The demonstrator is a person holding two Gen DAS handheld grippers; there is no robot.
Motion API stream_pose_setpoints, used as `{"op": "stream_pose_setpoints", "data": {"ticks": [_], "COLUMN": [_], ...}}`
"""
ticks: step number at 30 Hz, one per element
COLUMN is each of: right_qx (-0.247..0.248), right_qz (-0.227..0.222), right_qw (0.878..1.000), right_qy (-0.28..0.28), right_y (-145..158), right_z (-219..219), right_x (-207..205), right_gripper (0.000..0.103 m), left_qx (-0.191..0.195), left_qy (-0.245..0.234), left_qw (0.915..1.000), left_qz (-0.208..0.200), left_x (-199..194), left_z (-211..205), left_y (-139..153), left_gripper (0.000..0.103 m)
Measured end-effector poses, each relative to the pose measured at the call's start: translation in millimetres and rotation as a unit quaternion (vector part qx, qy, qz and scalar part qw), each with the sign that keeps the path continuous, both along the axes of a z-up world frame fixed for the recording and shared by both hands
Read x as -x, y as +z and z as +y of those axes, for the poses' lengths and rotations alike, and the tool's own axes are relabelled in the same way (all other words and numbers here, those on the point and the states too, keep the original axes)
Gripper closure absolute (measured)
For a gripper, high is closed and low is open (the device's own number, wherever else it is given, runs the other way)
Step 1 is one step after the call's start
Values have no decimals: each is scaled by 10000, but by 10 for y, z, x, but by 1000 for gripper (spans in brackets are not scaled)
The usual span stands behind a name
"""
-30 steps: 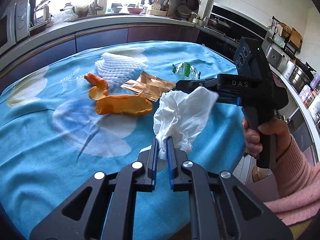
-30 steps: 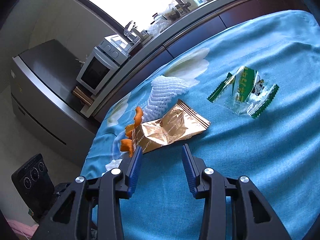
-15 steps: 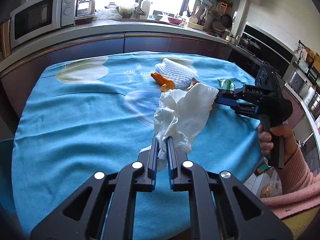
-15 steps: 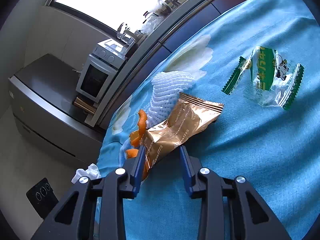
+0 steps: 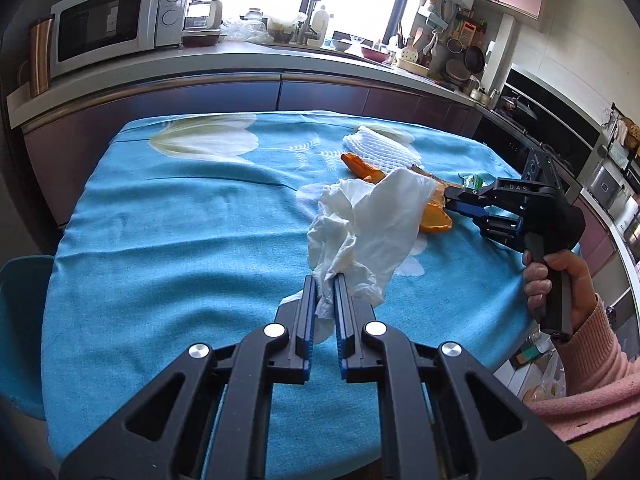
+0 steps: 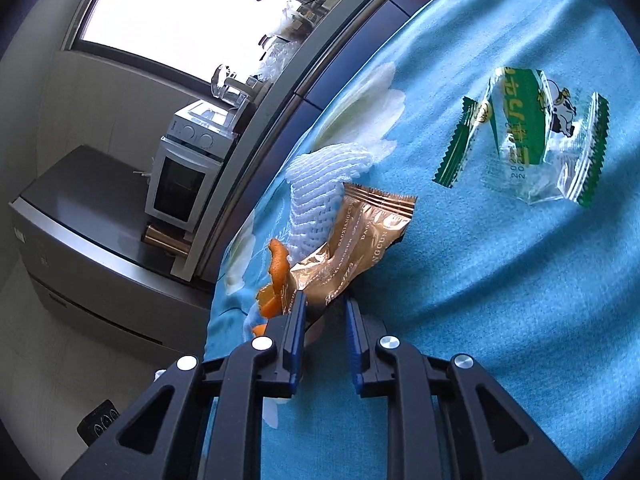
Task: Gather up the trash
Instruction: 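Carry the tissues and gold wrapper over to the teal bin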
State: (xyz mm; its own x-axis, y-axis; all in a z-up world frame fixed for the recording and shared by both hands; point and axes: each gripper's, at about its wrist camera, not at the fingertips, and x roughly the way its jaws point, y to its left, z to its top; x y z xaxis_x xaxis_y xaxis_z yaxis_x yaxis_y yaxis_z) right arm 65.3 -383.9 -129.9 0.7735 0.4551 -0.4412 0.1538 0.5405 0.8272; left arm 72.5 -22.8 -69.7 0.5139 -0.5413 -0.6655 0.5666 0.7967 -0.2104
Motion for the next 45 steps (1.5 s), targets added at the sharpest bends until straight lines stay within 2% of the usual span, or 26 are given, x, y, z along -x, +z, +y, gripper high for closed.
{"op": "stream_pose_setpoints", "data": {"ticks": [3, 5, 7, 26, 32, 37, 45], "right_qx": [26, 16, 61, 746, 561, 189, -154], "right_qz": [2, -27, -52, -650, -800, -929, -787], "right_qw": [10000, 10000, 10000, 9951, 9950, 9944, 9899], "right_qy": [-12, 7, 11, 41, 221, 469, 1170], "right_y": [-6, -2, 12, 403, 472, 499, 381], "right_z": [20, 20, 30, 81, 98, 159, 602], "right_x": [-27, -38, -40, 255, 303, 291, 170], "right_gripper": [87, 99, 101, 102, 102, 102, 102], "left_qx": [-7, -4, -1, -13, 11, 36, 79], "left_qy": [51, 90, 132, 492, 632, 707, 853], "left_qw": [10000, 10000, 9999, 9987, 9979, 9973, 9960], "left_qz": [7, 22, 32, -133, -166, -206, -247], "left_x": [-5, -3, -1, -28, -28, -27, 1], "left_z": [49, 67, 93, 352, 488, 571, 706], "left_y": [-11, -17, -19, 91, 115, 123, 157], "left_gripper": [93, 94, 94, 93, 94, 93, 93]}}
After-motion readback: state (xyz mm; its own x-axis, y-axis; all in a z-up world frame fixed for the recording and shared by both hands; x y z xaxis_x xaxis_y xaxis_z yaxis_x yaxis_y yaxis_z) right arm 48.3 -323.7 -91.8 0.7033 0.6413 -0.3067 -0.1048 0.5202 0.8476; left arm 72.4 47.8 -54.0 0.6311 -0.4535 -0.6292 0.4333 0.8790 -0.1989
